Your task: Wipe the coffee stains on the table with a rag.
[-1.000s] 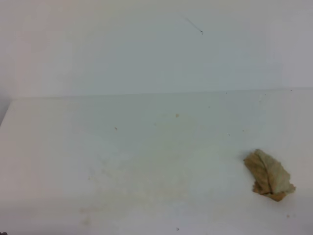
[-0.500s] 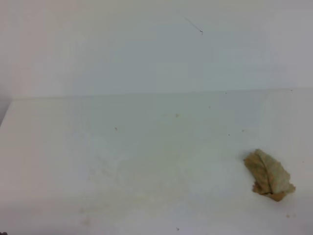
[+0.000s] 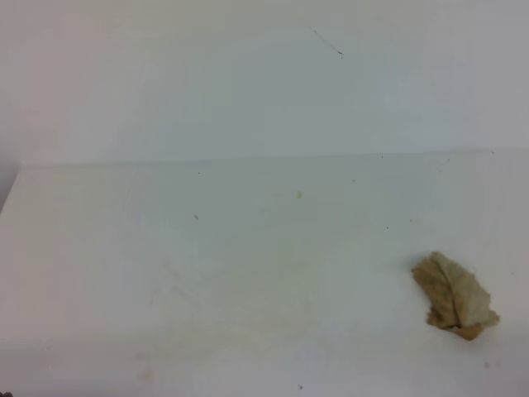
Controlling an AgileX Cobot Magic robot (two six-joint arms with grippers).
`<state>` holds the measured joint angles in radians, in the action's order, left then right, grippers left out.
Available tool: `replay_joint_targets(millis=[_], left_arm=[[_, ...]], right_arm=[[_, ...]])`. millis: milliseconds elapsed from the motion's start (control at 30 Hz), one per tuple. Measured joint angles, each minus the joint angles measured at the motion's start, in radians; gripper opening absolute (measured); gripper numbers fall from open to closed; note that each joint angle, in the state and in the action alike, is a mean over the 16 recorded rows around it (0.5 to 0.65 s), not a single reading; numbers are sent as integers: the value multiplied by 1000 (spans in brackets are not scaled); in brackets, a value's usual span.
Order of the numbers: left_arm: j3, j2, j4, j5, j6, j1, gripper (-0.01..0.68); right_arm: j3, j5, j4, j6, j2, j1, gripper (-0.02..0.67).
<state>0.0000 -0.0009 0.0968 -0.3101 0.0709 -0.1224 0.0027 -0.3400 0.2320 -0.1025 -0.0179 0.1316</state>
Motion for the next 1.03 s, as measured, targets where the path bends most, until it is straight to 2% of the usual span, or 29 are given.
replay_joint_targets(millis=[1033], left_arm=[[0, 0, 0, 0, 0, 0, -3]], right_arm=[[0, 0, 0, -2, 1, 0, 0]])
